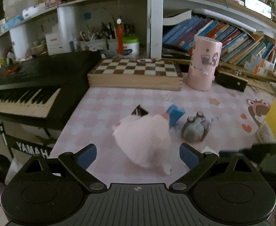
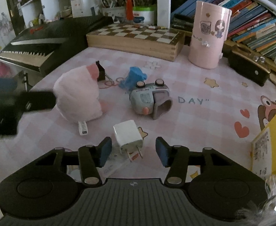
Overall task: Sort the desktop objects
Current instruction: 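Grasp the pink plush toy with the left tool while the right tool grasps the white charger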
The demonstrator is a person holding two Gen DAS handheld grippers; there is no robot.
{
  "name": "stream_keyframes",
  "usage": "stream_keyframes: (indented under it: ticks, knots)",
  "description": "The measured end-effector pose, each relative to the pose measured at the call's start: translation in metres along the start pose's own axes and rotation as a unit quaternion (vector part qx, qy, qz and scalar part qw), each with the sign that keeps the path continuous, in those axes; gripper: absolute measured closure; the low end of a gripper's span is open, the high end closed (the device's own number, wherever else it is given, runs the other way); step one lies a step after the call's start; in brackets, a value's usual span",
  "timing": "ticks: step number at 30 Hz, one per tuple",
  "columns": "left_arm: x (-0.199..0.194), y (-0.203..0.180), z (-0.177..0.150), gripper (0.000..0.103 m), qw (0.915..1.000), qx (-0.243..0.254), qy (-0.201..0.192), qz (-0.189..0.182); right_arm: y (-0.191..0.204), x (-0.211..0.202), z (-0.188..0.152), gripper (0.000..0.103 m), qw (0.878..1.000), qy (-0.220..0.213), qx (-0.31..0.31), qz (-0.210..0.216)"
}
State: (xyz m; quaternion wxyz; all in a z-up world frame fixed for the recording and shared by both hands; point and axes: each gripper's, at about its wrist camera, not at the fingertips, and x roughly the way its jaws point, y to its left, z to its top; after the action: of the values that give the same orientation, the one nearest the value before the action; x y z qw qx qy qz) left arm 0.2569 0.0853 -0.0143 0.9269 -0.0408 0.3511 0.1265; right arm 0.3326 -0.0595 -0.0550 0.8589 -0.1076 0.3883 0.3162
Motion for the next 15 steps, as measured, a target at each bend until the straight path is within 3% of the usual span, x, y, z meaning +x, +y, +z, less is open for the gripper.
stream_keyframes:
  ticks: [15]
  knots:
    - [0.065,-0.010,0.008,0.007,0.9977,-0.040,0.051,0.020,-0.003,0.004,0.003,0.061,0.999,-0.014,-0.023,0.026]
